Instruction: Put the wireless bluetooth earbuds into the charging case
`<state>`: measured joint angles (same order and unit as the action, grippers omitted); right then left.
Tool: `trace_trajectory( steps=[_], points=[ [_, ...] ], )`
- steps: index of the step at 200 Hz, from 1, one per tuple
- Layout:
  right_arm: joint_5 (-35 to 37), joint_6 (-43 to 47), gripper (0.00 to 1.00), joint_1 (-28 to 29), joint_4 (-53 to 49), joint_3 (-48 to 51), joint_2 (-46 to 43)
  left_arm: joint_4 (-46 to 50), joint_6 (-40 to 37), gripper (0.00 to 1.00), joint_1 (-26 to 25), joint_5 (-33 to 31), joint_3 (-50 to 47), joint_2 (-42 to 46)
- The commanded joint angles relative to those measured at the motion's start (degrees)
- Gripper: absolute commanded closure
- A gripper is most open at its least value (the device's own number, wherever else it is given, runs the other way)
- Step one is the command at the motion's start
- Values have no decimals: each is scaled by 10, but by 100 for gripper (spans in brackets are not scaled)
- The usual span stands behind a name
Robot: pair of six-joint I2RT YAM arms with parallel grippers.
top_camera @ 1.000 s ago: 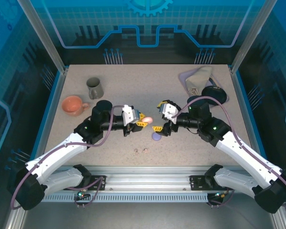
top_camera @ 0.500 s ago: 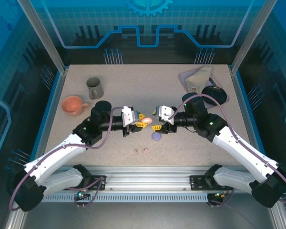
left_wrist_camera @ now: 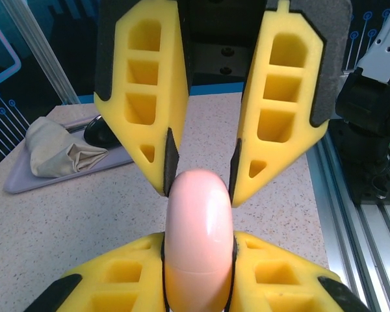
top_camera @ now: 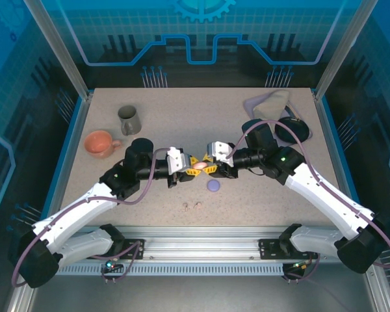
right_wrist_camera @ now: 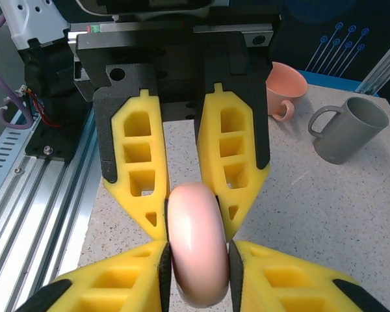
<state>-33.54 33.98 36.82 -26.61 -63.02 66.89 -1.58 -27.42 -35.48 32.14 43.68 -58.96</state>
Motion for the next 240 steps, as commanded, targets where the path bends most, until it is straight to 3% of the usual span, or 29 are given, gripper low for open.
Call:
trace_trajectory(
  steps=[1, 56, 123, 141, 175, 197, 240],
  points=[
    [-29, 4, 69, 9, -16, -10, 5, 3, -17, 100, -5, 1, 15, 8],
    [-23, 5, 63, 9, -24, -11, 14, 0, -15, 100, -6, 0, 16, 9],
    [-16, 3, 71, 9, -22, -13, 16, 0, -12, 100, -6, 3, 15, 11],
    [-19, 3, 73, 6, -20, -9, 7, 2, -11, 80, -6, 4, 15, 11],
    [-36, -6, 73, -7, -6, 1, -17, 3, -8, 60, -6, 8, 8, 7],
    [-38, -7, 73, -8, -6, 3, -23, 0, -3, 54, -6, 7, 6, 5],
    [-44, -14, 73, -7, -3, 4, -12, -9, 4, 54, -6, 10, 7, 3]
  ],
)
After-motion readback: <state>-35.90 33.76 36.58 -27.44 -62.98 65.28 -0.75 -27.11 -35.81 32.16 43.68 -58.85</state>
